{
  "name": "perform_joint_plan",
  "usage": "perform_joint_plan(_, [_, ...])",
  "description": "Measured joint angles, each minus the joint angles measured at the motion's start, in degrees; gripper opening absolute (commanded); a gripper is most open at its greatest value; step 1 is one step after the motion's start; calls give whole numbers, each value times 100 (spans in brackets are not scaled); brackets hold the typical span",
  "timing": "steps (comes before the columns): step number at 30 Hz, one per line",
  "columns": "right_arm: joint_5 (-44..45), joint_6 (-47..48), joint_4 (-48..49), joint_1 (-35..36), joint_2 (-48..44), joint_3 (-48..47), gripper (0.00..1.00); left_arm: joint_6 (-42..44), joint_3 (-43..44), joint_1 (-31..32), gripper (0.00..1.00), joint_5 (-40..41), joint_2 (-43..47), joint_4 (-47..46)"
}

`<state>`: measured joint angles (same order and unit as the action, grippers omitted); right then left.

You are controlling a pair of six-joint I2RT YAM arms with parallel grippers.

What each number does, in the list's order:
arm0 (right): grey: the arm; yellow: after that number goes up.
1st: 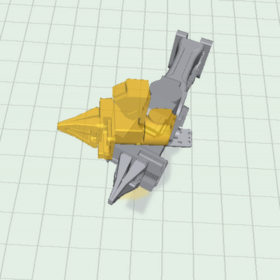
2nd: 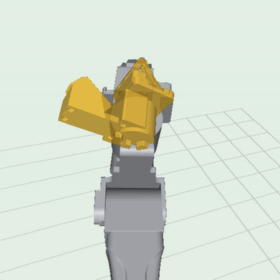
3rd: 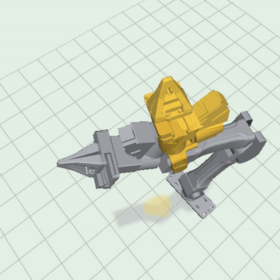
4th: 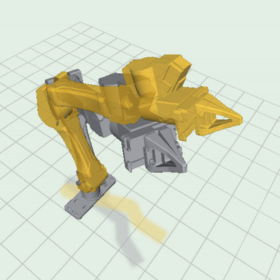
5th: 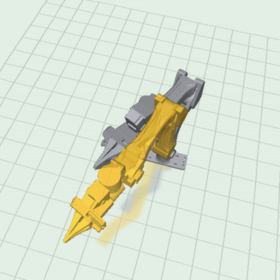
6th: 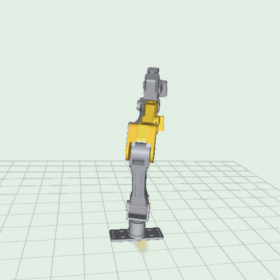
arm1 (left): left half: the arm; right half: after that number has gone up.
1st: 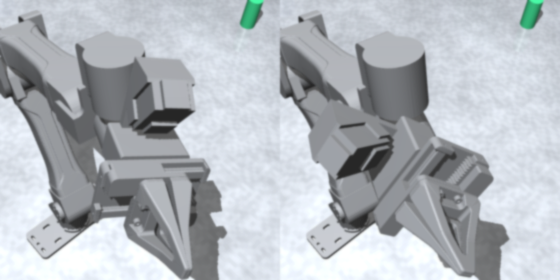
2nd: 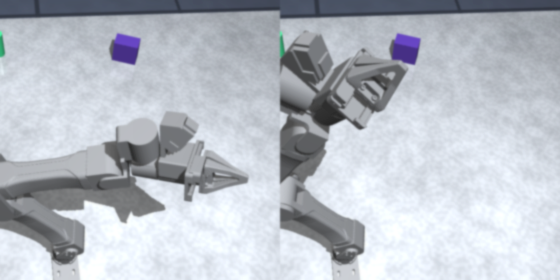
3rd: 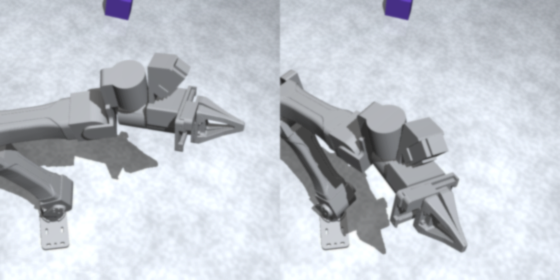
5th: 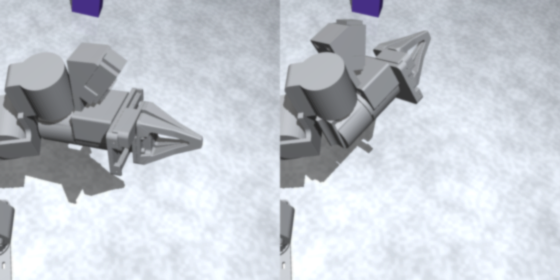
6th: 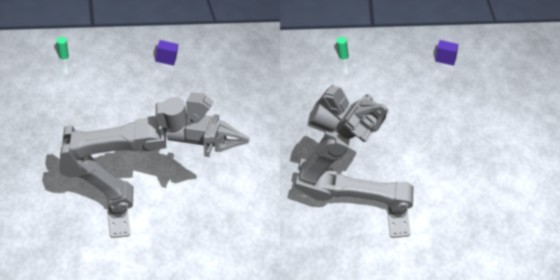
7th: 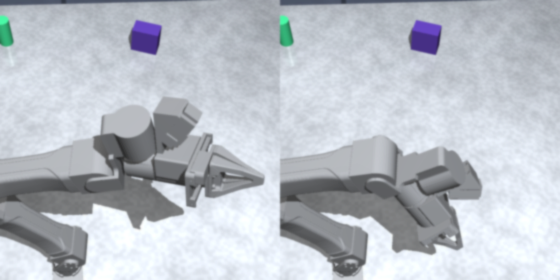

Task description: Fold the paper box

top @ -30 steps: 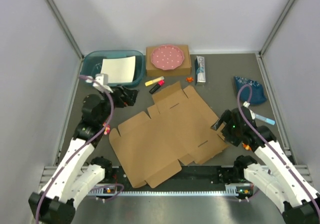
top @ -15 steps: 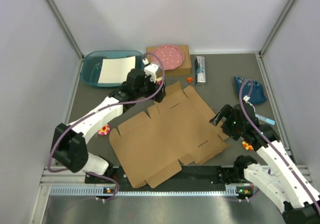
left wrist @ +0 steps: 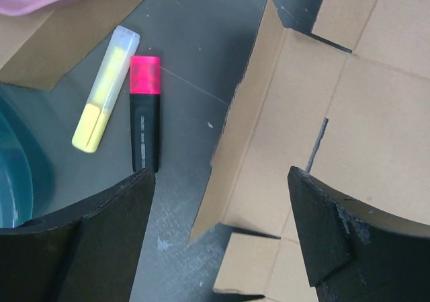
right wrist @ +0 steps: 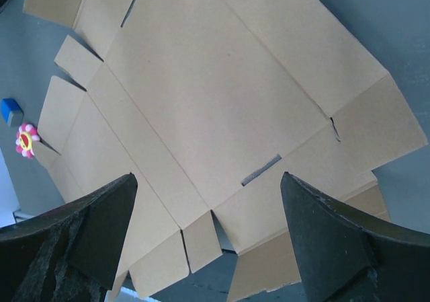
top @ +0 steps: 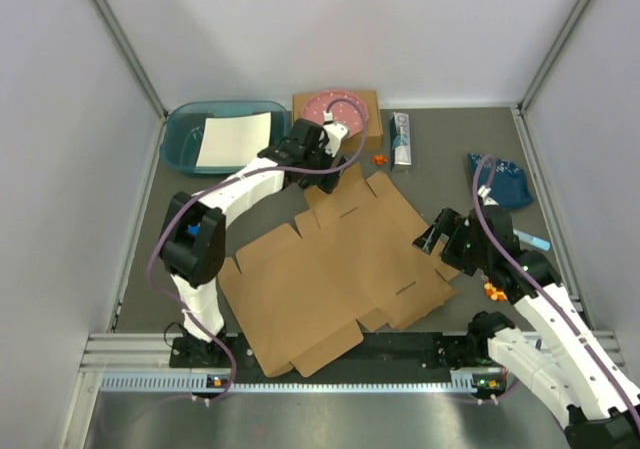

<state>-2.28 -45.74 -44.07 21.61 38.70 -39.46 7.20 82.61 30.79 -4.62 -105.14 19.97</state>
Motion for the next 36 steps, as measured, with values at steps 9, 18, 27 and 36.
perform_joint_plan(9, [-109,254,20,-2,11,-2,89,175,564,-70,82,-13,-769,269])
perform_joint_plan(18, [-173,361,168,-2,105,-2,89,173,632,-138,63,-356,-1027,402])
perform_joint_plan(27, [-192,378,125,0,-15,-125,88,144,638,-138,4,-946,-1029,481])
perform_joint_plan(36, [-96,428,-46,0,-271,-1051,88,-48,678,-125,0,-981,-236,833])
